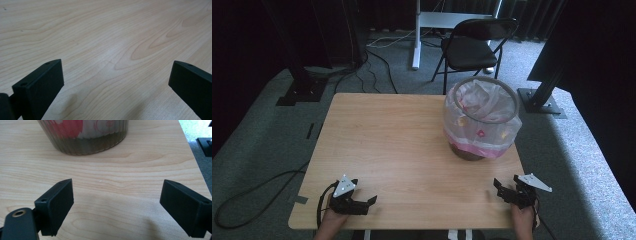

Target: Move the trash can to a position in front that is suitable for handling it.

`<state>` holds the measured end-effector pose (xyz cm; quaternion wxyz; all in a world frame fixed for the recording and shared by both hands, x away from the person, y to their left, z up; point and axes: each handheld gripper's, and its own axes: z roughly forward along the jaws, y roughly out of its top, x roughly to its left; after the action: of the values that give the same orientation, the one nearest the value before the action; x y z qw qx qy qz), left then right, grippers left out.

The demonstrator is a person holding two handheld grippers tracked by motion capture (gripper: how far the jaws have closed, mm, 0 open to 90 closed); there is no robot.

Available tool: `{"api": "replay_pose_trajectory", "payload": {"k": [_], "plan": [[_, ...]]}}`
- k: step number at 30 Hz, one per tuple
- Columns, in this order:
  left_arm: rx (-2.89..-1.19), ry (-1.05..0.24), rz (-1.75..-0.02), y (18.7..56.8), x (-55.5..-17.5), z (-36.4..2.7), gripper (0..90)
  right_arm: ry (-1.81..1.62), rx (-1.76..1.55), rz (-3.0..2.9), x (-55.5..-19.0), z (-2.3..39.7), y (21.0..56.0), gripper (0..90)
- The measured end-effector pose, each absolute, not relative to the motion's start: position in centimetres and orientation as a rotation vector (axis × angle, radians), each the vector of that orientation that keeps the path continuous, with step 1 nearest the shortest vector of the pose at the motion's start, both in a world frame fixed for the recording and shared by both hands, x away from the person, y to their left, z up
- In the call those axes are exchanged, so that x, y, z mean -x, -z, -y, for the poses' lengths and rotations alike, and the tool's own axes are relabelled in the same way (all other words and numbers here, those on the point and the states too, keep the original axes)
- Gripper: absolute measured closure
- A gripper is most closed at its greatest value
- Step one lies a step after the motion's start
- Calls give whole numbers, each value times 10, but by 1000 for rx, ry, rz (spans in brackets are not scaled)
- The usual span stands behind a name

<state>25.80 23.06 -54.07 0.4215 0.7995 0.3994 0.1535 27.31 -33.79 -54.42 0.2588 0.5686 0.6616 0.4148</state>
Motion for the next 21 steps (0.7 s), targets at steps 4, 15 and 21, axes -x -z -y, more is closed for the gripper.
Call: {"api": "replay_pose_trajectory", "payload": {"k": [4,15,21], "plan": [[-2046,-351,-982,542,-261,-227,0,-1128,-1536,-1833,-276,338,544,111],[-2058,-275,-933,540,-288,-212,0,-1145,-1565,-1870,-286,343,541,111],[-2048,-262,-908,537,-303,-196,0,-1171,-1571,-1833,-287,351,537,111]]}}
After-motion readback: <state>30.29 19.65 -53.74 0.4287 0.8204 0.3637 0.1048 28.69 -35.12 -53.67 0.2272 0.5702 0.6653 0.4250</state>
